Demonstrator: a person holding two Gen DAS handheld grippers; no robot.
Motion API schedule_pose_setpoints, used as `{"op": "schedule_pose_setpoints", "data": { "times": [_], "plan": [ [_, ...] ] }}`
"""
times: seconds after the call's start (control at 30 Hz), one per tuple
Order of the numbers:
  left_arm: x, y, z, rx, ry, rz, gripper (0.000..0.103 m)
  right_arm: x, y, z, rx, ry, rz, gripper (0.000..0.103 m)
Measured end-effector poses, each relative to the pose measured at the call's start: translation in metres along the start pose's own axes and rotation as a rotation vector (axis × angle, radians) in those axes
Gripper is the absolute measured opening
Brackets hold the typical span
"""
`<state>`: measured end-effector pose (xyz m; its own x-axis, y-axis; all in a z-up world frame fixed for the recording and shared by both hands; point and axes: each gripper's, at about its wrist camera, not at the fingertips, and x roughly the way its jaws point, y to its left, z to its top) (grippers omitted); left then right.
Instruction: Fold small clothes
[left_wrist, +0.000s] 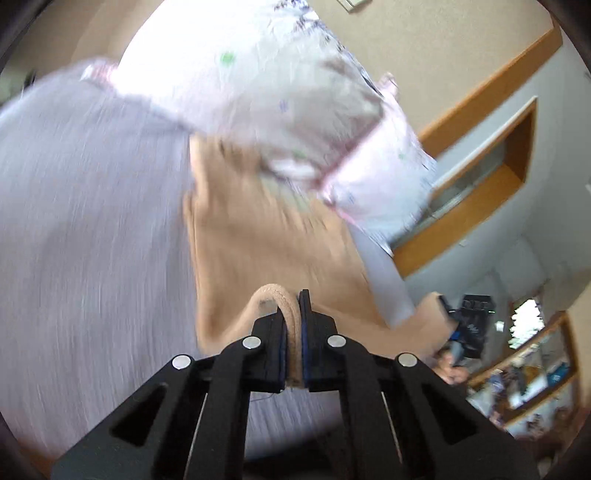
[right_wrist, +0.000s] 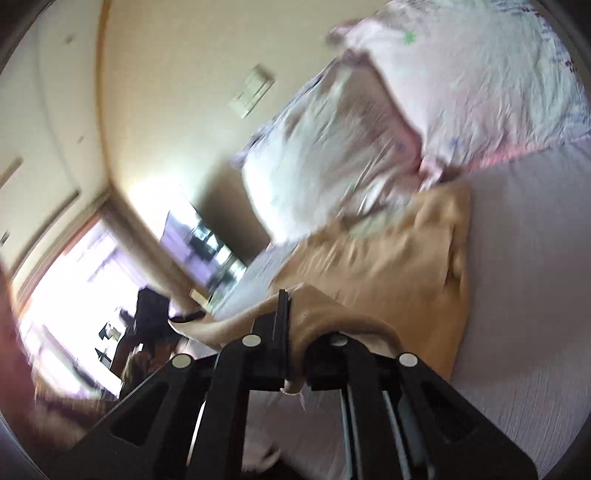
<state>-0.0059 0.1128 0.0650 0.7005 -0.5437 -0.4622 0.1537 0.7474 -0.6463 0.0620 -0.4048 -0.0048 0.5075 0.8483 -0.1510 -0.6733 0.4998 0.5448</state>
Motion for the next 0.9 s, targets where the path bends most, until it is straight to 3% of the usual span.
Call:
{"op": "schedule_pose_setpoints", "data": {
  "times": [0.1, 0.27, 0.47, 0.53, 0.6, 0.63, 0.77, 0.83, 0.87, 0.9],
  "plan": [
    [0.051, 0.014, 0.057, -0.050, -0.017, 0.070, 0.005, 0.044, -0.044, 0.046, 0.128, -0.056, -0.117, 0.007],
    [0.134, 0.065, 0.108, -0.203, 0.034, 0.149, 0.005, 0.124, -0.133, 0.084, 0.368, -0.011, -0.262, 0.007],
    [0.157, 0.087, 0.131, -0.252, 0.020, 0.140, 0.005, 0.155, -0.163, 0.106, 0.453, -0.038, -0.256, 0.007],
    [0.161, 0.092, 0.140, -0.273, 0.023, 0.137, 0.005, 0.166, -0.171, 0.113, 0.476, -0.037, -0.292, 0.009],
    [0.169, 0.099, 0.144, -0.310, 0.055, 0.141, 0.005, 0.174, -0.182, 0.114, 0.528, -0.020, -0.360, 0.037],
    [0.174, 0.105, 0.148, -0.339, 0.072, 0.131, 0.005, 0.177, -0.187, 0.114, 0.541, -0.025, -0.369, 0.057],
    [0.170, 0.122, 0.152, -0.477, 0.056, 0.021, 0.007, 0.173, -0.189, 0.120, 0.547, -0.064, -0.377, 0.074],
    [0.163, 0.126, 0.154, -0.515, 0.024, -0.008, 0.009, 0.173, -0.191, 0.122, 0.531, -0.062, -0.400, 0.075],
    [0.158, 0.125, 0.155, -0.513, 0.001, 0.006, 0.024, 0.170, -0.193, 0.125, 0.525, -0.052, -0.414, 0.074],
    [0.145, 0.124, 0.156, -0.503, -0.053, 0.050, 0.055, 0.168, -0.190, 0.125, 0.511, -0.055, -0.427, 0.074]
  ]
}}
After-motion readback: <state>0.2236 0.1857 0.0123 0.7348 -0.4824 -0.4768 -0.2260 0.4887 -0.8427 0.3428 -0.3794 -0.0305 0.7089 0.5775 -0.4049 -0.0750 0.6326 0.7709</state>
